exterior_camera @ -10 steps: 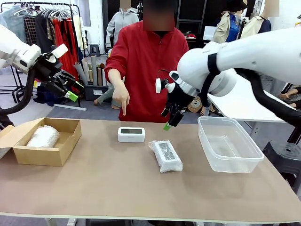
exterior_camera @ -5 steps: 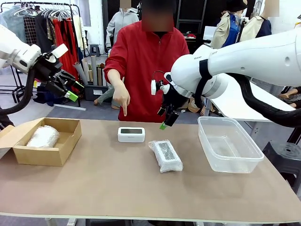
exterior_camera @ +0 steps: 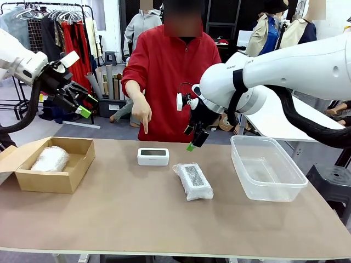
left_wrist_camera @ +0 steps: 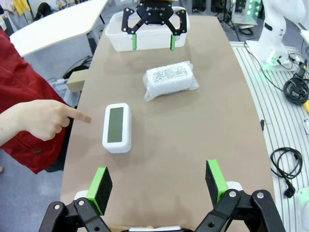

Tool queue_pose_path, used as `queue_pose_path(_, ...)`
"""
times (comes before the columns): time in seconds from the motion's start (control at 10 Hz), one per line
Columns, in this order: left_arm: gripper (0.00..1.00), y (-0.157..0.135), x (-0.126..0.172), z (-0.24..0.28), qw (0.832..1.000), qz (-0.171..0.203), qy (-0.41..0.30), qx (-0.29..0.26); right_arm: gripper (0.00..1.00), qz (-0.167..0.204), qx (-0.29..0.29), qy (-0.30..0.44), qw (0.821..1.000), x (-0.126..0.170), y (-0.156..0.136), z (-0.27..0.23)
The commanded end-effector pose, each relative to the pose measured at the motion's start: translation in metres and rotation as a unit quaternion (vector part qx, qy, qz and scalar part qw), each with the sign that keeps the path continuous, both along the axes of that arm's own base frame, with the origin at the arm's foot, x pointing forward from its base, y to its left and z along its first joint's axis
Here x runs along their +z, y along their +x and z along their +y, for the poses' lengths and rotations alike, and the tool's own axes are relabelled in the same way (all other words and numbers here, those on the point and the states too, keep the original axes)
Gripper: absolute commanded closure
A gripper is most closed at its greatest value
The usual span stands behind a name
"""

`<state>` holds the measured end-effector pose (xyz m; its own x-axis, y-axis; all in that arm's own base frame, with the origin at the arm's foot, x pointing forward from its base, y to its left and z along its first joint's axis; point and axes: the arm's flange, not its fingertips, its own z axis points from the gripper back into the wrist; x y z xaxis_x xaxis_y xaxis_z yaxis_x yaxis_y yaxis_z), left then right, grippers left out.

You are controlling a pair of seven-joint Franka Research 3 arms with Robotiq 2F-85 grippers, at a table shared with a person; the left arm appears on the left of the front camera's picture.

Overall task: Separate and place wrapped and unwrapped clocks.
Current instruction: Pick up the Digital clock indicated by the person.

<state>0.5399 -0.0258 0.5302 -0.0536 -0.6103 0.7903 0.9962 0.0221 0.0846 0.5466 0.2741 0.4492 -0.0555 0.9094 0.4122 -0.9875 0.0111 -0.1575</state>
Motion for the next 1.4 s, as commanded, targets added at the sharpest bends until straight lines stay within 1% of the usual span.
queue_pose_path(0.0,0.0,-0.001,0.002,0.001,1.0,-0.003,-0.001,0.003,0.0,0.001,-0.002,-0.003,1.0,0.001,-0.006,-0.004)
queue_pose_path(0.1,0.0,-0.001,0.002,0.001,1.0,-0.003,-0.001,0.003,0.0,0.0,0.0,0.0,1.0,0.0,0.0,0.0)
queue_pose_path(0.2,0.0,-0.001,0.002,0.001,1.0,-0.003,-0.001,0.003,0.0,0.007,-0.006,0.014,1.0,0.003,0.006,0.014)
queue_pose_path(0.5,0.0,-0.001,0.002,0.001,1.0,-0.003,-0.001,0.003,0.0,0.02,0.005,0.015,1.0,-0.001,0.032,0.06)
queue_pose_path(0.9,0.0,-0.001,0.002,0.001,1.0,-0.003,-0.001,0.003,0.0,0.034,0.016,-0.017,0.999,-0.014,0.064,0.114)
queue_pose_path(1.0,0.0,-0.001,0.002,0.001,1.0,-0.003,-0.001,0.003,0.0,0.033,0.016,-0.036,0.999,-0.018,0.072,0.124)
queue_pose_path(1.1,0.0,-0.001,0.002,0.001,1.0,-0.003,-0.001,0.003,0.0,0.024,0.016,-0.051,0.998,-0.021,0.082,0.132)
queue_pose_path(1.2,0.0,-0.001,0.002,0.001,1.0,-0.003,-0.001,0.003,0.0,0.025,0.018,-0.053,0.998,-0.023,0.093,0.137)
queue_pose_path(1.3,0.0,-0.001,0.002,0.001,1.0,-0.003,-0.001,0.003,0.0,0.019,0.027,-0.053,0.998,-0.026,0.1,0.139)
